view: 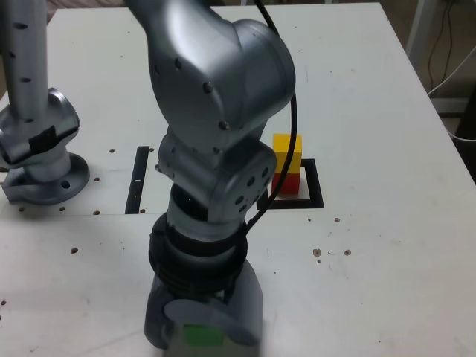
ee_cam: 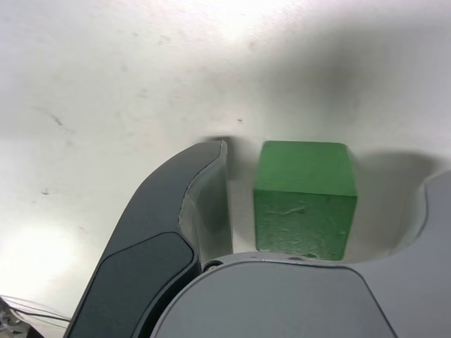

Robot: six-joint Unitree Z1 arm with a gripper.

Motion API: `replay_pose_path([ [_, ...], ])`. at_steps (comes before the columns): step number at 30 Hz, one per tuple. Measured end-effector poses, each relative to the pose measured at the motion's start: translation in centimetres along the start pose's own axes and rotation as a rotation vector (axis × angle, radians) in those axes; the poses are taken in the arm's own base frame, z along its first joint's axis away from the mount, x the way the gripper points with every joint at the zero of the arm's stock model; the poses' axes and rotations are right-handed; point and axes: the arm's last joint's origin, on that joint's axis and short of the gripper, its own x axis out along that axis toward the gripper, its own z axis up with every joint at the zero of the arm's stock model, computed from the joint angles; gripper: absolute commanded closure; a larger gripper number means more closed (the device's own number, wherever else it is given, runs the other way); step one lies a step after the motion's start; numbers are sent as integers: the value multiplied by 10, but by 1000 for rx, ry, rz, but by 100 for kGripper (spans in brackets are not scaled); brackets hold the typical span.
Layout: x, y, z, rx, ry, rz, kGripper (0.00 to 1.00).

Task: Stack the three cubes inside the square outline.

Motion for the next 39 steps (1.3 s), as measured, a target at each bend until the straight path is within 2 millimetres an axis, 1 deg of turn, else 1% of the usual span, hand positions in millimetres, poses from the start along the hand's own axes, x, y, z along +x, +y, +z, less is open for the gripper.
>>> replay_pose_path([
  [1, 1, 0, 1, 1, -7, -2, 37],
  [4, 5, 1, 2, -3, -27, 2, 45],
  [11, 7, 2, 3, -20, -56, 35, 57],
  [15, 8, 6, 0, -42, -61, 57, 64],
  [18, 8, 10, -3, -53, -69, 76, 72],
  [21, 6, 9, -2, -55, -82, 80, 79],
  [27, -3, 2, 0, -39, -108, 61, 83],
  [30, -8, 4, -4, -36, -108, 63, 84],
  [34, -21, 7, -8, -35, -136, 76, 85],
  [37, -34, 14, -6, -25, -161, 66, 86],
  [39, -48, 28, 0, -8, -162, 64, 86],
])
